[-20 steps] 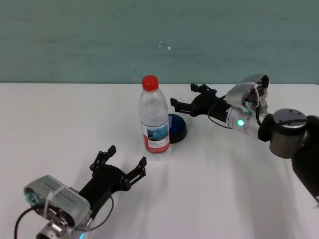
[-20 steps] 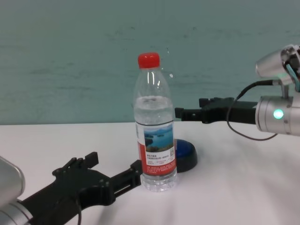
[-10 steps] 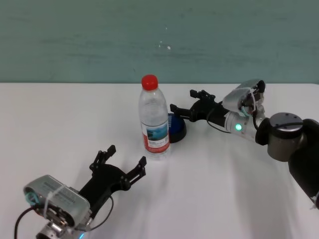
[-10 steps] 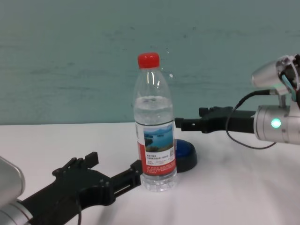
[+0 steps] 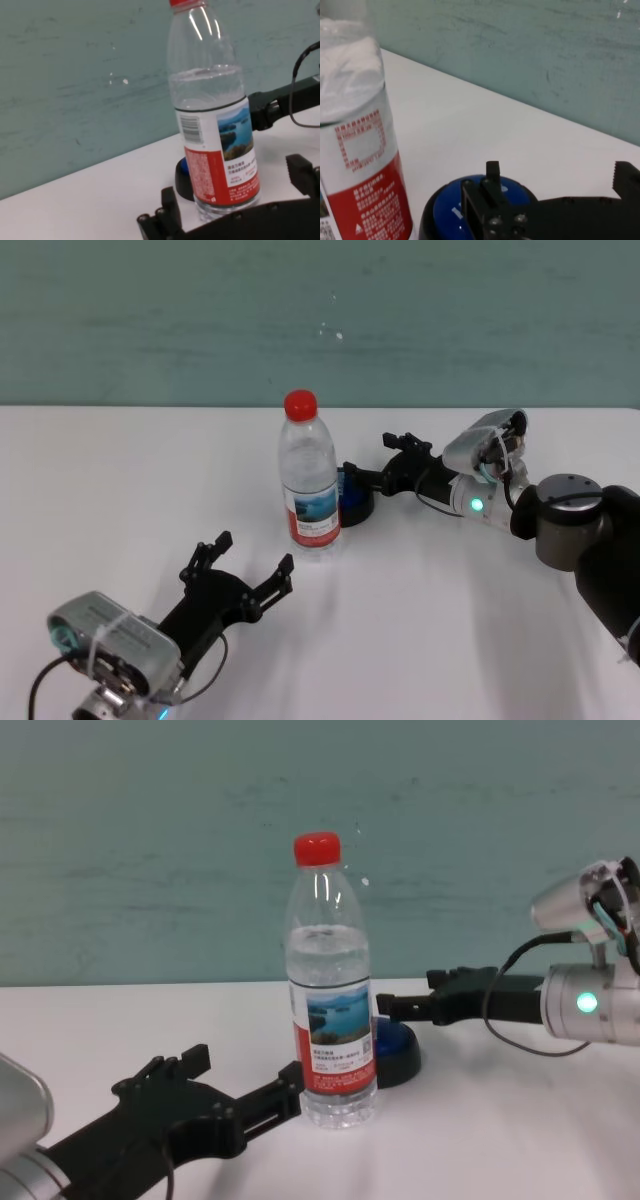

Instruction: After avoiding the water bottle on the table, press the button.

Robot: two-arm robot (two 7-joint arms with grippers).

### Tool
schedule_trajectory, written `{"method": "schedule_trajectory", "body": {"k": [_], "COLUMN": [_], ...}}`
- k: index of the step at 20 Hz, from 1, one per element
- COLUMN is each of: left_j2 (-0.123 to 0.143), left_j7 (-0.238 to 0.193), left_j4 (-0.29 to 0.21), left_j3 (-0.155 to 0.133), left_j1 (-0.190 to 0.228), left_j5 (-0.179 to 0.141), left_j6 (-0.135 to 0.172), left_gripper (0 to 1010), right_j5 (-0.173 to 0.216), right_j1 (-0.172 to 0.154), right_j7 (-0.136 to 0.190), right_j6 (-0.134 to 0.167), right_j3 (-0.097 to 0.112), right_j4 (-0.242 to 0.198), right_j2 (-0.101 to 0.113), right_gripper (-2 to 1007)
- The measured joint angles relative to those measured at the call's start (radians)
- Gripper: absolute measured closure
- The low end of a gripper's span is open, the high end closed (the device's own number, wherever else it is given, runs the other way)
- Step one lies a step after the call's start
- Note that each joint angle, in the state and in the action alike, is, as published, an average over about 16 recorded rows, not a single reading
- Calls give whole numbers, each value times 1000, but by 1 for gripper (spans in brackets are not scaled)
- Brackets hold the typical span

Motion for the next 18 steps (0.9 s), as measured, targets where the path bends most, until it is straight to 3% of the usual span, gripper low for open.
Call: {"method": "schedule_trajectory", "body": {"k": [11, 14, 18], "left_j2": [0, 0, 0], "left_j7": [0, 0, 0], "left_j4": [0, 0, 0], "left_j3": [0, 0, 0], "left_j1": [0, 0, 0], "left_j5": [0, 0, 0], "left_j6": [0, 0, 0], "left_gripper": [10, 10, 10], "right_j5": [-39, -46, -49], "right_j1": [14, 10, -6], "right_j7": [2, 1, -2], "right_j6": [-17, -16, -5], "right_j3": [7, 11, 18], "right_j4": [62, 55, 11], "right_j2": [-19, -19, -10], "right_gripper": [2, 2, 2]}}
